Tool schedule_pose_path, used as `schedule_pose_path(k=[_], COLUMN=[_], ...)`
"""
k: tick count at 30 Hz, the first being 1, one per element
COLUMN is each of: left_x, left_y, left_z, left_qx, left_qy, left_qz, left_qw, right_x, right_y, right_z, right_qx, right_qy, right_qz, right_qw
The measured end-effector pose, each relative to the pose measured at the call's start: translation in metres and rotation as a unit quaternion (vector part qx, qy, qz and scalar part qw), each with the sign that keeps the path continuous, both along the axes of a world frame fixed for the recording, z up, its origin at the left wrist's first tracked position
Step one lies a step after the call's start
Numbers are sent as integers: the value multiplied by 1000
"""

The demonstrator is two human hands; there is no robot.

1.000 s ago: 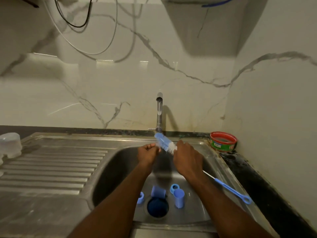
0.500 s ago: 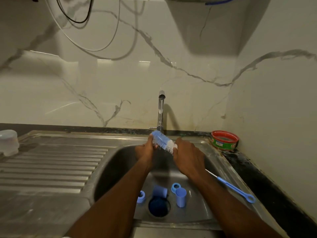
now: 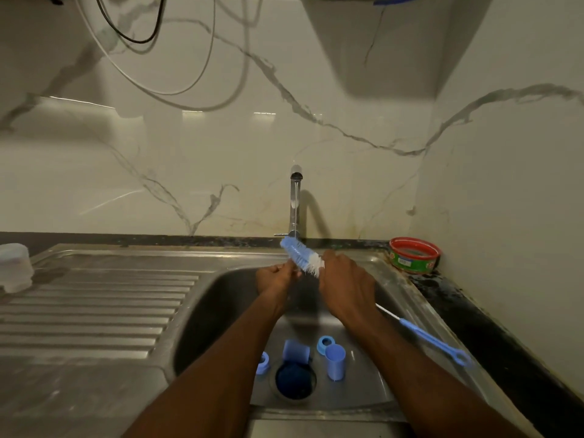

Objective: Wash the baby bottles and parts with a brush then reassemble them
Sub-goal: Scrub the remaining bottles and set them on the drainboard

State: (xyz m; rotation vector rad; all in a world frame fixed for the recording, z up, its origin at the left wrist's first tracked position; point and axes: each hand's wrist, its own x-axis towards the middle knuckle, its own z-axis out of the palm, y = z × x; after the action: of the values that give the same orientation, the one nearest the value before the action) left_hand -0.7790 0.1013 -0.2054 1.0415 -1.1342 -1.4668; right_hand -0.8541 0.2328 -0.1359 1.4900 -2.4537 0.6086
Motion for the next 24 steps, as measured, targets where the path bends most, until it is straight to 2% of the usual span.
schedule_pose_path(k=[4,6,10,15,19,21,24], left_x=[-5,-5,3,-1,-2,1,6], left_y=[4,5,0,8,4,-1,0], left_z=[1,1,0,10,3,1,4], left_qx=[-7,-14,-62,-78,-33,-10,-45], left_qy=[-8,-8,-68,-45,-52,-38,-28], left_qz=[-56,-37,38,-13,-1,12,2], left_qw=[998,999,995,996,998,999,999], right_x=[-11,-13,-3,-5,-11,-9,-4], right_y=[-3,-1,4,0,-1,1,3], right_z=[2,1,-1,-1,6,6,1], right_qx=[13,12,4,12,-13,-20,5], right_qy=[-21,-13,9,6,-3,4,4], right_qz=[-36,-38,-14,-38,-63,-48,-23], right_qw=[999,999,1000,999,998,999,1000])
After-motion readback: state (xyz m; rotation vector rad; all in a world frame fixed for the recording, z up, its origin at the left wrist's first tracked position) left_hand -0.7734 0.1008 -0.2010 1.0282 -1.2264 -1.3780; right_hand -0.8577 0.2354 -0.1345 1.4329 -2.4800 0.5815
